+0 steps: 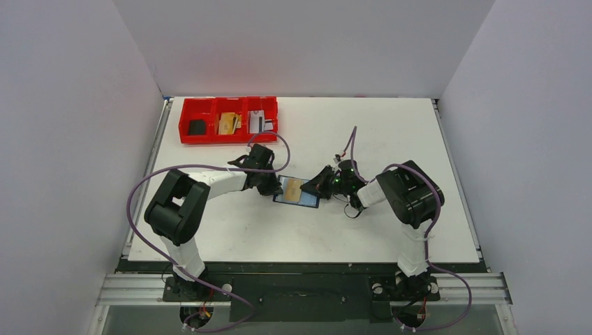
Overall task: Take the credit cards out of the card holder
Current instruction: Remove the credit card from the card holder.
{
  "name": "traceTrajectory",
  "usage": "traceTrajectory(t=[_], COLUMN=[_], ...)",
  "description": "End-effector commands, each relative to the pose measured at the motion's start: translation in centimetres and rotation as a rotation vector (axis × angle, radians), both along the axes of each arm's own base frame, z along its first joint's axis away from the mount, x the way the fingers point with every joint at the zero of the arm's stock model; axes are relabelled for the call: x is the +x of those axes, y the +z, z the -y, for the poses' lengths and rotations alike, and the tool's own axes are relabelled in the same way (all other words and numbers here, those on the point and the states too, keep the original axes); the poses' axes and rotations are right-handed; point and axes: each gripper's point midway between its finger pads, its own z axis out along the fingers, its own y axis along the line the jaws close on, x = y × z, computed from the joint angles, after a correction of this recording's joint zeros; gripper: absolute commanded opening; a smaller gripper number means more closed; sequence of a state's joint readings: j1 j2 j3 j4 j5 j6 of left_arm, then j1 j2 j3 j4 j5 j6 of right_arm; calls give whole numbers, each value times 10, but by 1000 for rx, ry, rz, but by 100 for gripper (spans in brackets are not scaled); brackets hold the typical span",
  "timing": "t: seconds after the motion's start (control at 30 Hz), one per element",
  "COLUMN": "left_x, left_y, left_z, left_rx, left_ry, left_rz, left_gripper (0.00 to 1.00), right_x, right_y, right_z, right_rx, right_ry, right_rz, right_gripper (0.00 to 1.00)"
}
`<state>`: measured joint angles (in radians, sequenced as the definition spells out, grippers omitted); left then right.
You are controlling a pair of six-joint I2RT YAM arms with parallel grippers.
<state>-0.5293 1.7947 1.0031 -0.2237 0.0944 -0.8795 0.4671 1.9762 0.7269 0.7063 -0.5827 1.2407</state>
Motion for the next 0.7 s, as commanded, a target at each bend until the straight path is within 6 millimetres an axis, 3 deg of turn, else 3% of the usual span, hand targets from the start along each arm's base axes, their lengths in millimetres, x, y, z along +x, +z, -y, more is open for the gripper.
traceTrajectory(t=[0.0,0.67], left_x=[-40,-41], left_y=[-51,-51], left_z=[-37,-37], left_rx=[183,184], left_ry=[-1,0], left_rz=[-167,-168], left_gripper=[0,0], right_x=[4,2], right_y=[4,2], right_z=[11,26], right_rx=[-33,-75], right_ry=[-20,-24], right_rz=[50,56], right_gripper=[0,0])
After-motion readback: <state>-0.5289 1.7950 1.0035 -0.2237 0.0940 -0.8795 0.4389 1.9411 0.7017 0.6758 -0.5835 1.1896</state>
